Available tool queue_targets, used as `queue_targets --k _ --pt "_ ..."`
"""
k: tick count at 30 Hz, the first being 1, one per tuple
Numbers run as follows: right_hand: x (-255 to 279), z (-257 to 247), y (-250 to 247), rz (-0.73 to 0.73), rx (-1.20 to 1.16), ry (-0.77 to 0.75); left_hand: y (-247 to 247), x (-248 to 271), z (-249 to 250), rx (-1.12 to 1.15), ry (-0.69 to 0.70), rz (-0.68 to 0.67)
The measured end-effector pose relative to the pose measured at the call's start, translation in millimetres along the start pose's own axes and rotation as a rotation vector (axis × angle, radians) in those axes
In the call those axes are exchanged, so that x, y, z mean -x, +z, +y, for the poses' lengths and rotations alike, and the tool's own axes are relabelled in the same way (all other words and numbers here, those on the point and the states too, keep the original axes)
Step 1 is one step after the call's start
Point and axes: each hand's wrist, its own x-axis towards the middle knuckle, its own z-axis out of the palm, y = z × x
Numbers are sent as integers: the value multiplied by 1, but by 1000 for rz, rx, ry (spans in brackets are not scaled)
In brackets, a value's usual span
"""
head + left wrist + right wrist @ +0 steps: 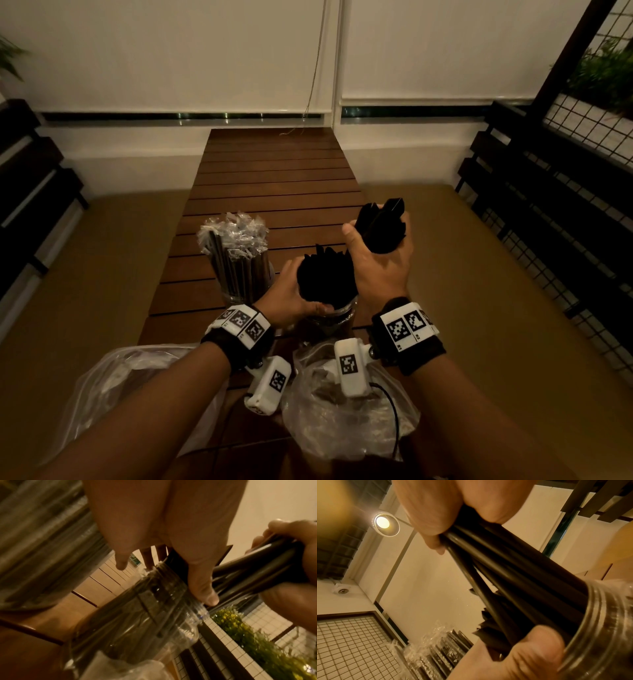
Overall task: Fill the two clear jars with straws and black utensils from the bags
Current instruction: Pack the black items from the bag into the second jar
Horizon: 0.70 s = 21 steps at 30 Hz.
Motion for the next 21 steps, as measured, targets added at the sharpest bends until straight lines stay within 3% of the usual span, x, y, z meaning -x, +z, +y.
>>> queue_targets --k 4,7,11,21 --pt "4 -1 -2 -125 80 -24 -1 -5 3 -65 73 16" --pt "5 0 -2 -151 102 -29 -3 -7 -5 -109 -12 -39" --pt "10 5 1 -137 79 -10 -8 -3 -11 96 -136 -211" --pt "4 3 -1 -166 126 -31 5 3 -14 118 -62 -9"
